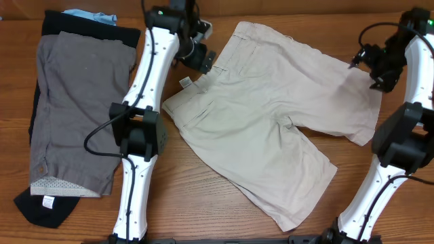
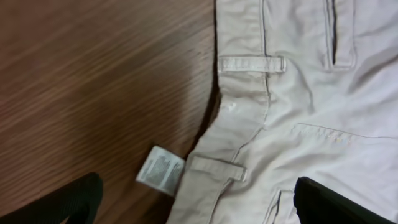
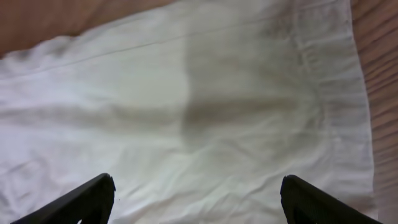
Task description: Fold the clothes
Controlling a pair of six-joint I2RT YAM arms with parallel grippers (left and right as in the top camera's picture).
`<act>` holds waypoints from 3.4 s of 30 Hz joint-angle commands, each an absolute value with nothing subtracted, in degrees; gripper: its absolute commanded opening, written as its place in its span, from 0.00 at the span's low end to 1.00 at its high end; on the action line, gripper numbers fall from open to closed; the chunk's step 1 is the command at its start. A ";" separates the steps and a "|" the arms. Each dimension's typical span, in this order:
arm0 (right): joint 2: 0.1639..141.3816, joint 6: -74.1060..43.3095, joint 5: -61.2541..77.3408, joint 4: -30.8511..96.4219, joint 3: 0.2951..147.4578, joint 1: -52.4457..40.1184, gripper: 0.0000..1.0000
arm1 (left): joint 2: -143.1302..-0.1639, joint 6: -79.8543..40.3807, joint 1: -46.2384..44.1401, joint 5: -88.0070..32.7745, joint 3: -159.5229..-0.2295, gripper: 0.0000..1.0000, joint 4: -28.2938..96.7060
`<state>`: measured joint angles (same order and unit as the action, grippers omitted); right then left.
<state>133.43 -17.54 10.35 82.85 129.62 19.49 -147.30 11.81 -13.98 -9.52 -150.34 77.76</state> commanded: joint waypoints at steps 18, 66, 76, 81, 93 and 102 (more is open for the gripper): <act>118.63 -18.96 11.57 88.20 132.44 7.70 0.77 | -156.03 20.82 -15.81 -15.46 -150.19 0.85 72.10; 117.32 -24.01 8.91 73.12 115.09 6.59 0.84 | -156.44 -12.86 7.01 -10.83 -151.83 0.67 95.98; 101.80 -23.83 9.08 74.89 115.52 6.50 0.86 | -140.03 -4.91 5.13 -10.59 -162.93 1.00 96.82; 93.17 -23.83 9.08 77.14 115.52 6.09 0.86 | -128.70 -4.25 3.81 -8.16 -162.93 1.00 96.82; 73.38 -27.29 2.39 92.79 115.50 2.90 0.84 | -104.12 -9.76 1.39 -5.15 -148.00 1.00 96.82; 69.25 -30.79 4.62 96.75 107.39 -2.22 0.93 | -87.85 -31.88 1.10 13.58 -110.52 1.00 95.44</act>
<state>68.47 -28.14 4.32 97.08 112.81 0.16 -91.64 -17.74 1.10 2.96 -121.54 96.27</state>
